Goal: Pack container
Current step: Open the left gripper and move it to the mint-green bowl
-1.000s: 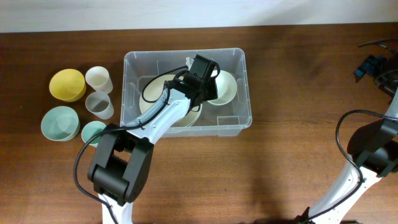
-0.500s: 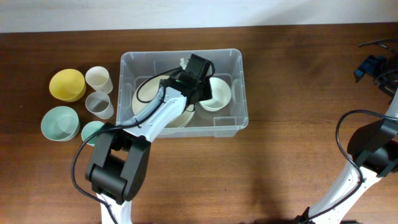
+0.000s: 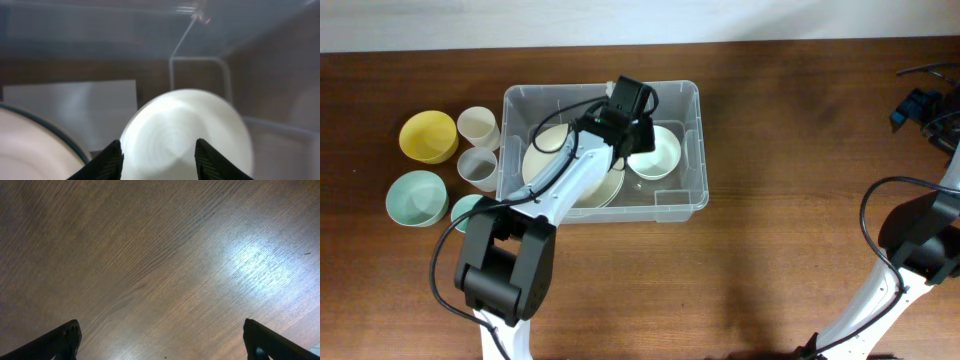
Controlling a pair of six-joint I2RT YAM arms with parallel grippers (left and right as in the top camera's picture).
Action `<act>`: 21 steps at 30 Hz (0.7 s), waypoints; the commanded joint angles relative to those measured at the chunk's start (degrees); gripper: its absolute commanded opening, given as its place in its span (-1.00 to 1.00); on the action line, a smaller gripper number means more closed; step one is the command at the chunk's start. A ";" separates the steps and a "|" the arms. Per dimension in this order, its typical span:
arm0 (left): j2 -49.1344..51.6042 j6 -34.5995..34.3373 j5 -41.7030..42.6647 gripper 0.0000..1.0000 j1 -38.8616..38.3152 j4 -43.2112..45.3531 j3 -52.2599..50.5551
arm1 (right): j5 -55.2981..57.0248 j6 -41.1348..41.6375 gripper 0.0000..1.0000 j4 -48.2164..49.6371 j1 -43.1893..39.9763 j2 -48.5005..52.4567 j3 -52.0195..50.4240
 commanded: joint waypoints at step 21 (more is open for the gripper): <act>-7.85 -17.05 -4.00 0.99 45.83 -54.58 24.09 | 0.68 0.46 0.98 0.04 0.04 -1.18 -0.15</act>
